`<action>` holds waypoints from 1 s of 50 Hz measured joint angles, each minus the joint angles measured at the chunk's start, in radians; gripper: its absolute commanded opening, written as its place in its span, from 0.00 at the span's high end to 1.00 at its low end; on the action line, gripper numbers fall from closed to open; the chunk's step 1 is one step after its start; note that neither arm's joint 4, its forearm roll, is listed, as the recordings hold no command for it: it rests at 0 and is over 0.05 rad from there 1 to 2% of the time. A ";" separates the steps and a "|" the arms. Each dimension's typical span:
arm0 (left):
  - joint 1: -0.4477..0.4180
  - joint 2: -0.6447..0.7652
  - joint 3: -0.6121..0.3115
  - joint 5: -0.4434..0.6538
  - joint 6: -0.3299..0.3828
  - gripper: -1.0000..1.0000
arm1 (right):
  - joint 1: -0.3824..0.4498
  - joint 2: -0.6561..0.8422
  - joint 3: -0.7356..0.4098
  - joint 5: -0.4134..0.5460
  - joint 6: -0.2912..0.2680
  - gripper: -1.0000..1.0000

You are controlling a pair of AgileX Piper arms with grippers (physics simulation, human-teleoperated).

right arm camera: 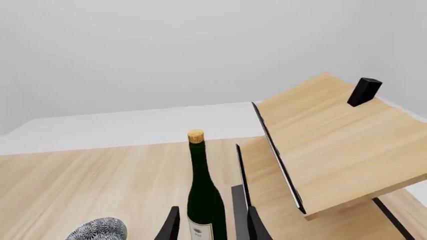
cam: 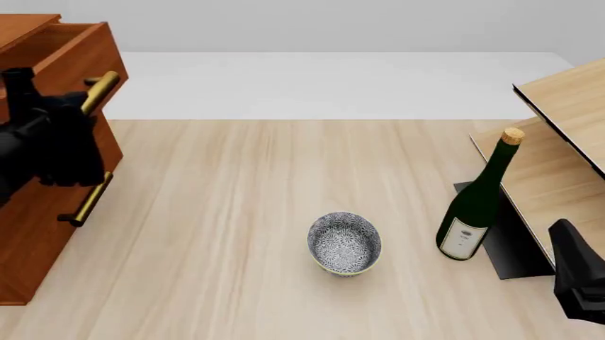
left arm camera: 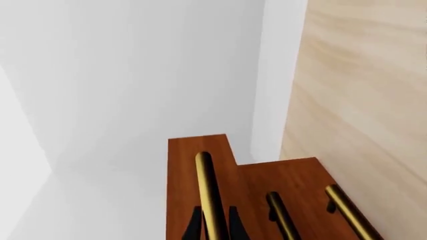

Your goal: Close the bottom drawer of the cabinet and open the top drawer.

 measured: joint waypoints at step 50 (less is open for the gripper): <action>0.003 0.044 -0.031 0.012 -0.003 0.00 | 0.004 0.002 0.001 -0.002 0.000 0.00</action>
